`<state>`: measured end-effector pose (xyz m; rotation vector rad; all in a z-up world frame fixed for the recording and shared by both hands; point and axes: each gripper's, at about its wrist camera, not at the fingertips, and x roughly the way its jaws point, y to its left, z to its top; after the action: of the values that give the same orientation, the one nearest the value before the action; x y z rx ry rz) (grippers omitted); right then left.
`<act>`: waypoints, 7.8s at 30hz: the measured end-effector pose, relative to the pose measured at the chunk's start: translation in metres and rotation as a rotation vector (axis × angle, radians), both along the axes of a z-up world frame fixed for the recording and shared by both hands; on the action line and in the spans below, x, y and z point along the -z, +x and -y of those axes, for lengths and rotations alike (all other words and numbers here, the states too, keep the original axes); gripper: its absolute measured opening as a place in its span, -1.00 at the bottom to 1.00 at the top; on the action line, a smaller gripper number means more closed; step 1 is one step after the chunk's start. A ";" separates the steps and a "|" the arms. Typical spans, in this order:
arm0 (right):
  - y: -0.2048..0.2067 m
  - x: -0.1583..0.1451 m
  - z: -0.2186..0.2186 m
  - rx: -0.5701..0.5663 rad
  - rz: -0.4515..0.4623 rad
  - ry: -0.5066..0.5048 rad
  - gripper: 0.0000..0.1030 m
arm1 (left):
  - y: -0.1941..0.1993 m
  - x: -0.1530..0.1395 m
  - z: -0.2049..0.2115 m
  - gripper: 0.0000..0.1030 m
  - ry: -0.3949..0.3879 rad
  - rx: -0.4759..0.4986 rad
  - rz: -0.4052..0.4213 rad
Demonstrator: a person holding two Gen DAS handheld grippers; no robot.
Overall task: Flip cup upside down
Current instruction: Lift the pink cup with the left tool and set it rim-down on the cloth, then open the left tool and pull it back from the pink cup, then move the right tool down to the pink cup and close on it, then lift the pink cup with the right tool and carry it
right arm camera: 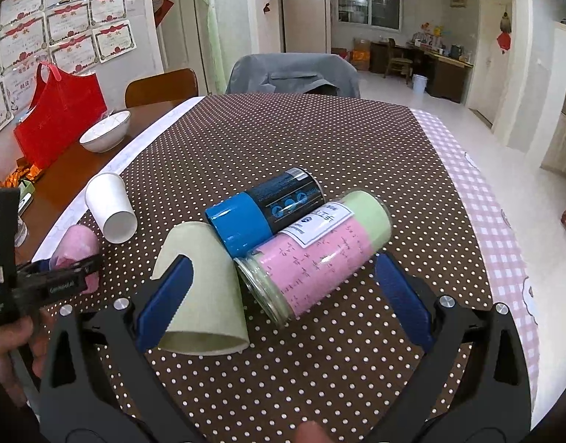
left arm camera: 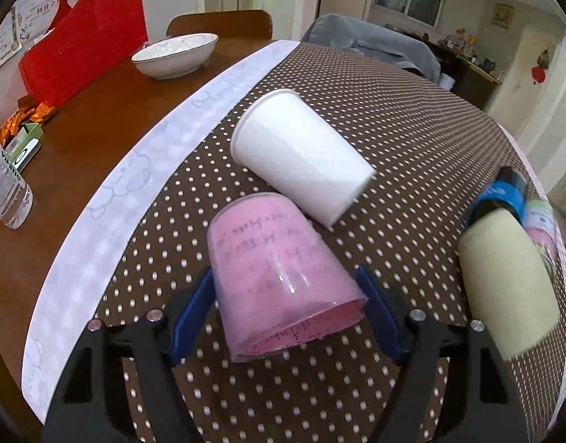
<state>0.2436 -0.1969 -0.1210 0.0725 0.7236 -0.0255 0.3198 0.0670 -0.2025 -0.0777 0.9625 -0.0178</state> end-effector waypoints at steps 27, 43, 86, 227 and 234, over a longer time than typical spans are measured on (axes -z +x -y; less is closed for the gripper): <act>-0.118 -0.015 0.037 0.070 0.060 -0.021 0.88 | -0.167 -0.040 0.117 0.46 -0.085 0.349 0.129; -0.155 -0.016 0.043 0.101 0.092 -0.001 0.88 | -0.161 0.016 0.145 0.51 -0.062 0.367 0.038; -0.184 -0.065 -0.002 0.003 0.207 0.015 0.88 | -0.253 -0.145 0.086 0.93 0.071 0.195 0.487; -0.117 0.018 -0.074 -0.179 0.269 0.034 0.19 | -0.212 -0.114 0.035 0.93 0.033 0.057 0.380; -0.134 0.054 -0.081 -0.029 0.378 -0.045 0.20 | -0.212 -0.112 0.035 0.93 0.026 0.058 0.376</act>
<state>0.1092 -0.1159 -0.1746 0.0224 0.3463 -0.0003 0.1079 0.0320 -0.0903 -0.0210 0.5887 -0.0705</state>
